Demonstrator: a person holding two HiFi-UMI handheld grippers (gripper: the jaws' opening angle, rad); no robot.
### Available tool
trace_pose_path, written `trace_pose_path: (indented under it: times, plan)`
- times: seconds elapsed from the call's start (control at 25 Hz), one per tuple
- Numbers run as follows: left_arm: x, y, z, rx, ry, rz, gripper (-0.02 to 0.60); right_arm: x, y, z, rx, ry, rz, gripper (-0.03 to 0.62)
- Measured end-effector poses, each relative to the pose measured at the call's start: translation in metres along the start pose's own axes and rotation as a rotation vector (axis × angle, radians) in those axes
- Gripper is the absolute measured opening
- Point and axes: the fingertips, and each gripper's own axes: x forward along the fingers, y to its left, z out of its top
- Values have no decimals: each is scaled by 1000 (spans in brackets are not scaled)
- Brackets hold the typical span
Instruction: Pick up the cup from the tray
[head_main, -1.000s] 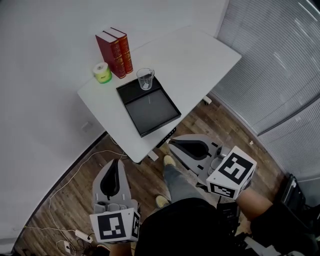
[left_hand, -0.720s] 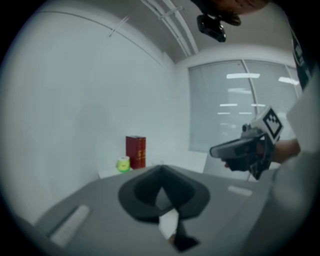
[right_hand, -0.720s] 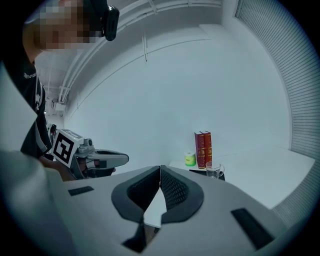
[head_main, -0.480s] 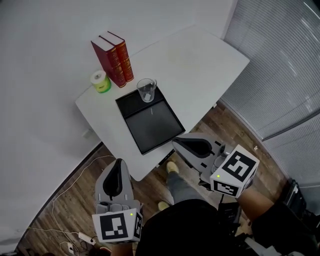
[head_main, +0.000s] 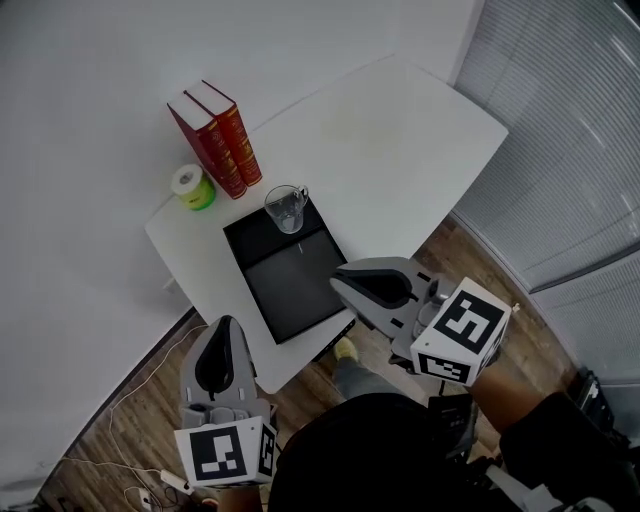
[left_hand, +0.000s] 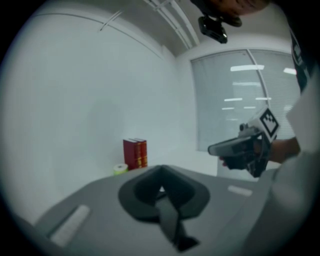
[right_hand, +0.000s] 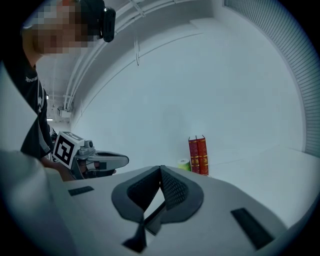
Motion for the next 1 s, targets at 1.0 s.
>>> trace_pose_path:
  times: [1.0]
  plan:
    - [75, -8, 15, 14, 27, 142, 5, 28, -107, -1, -27, 9, 73, 15]
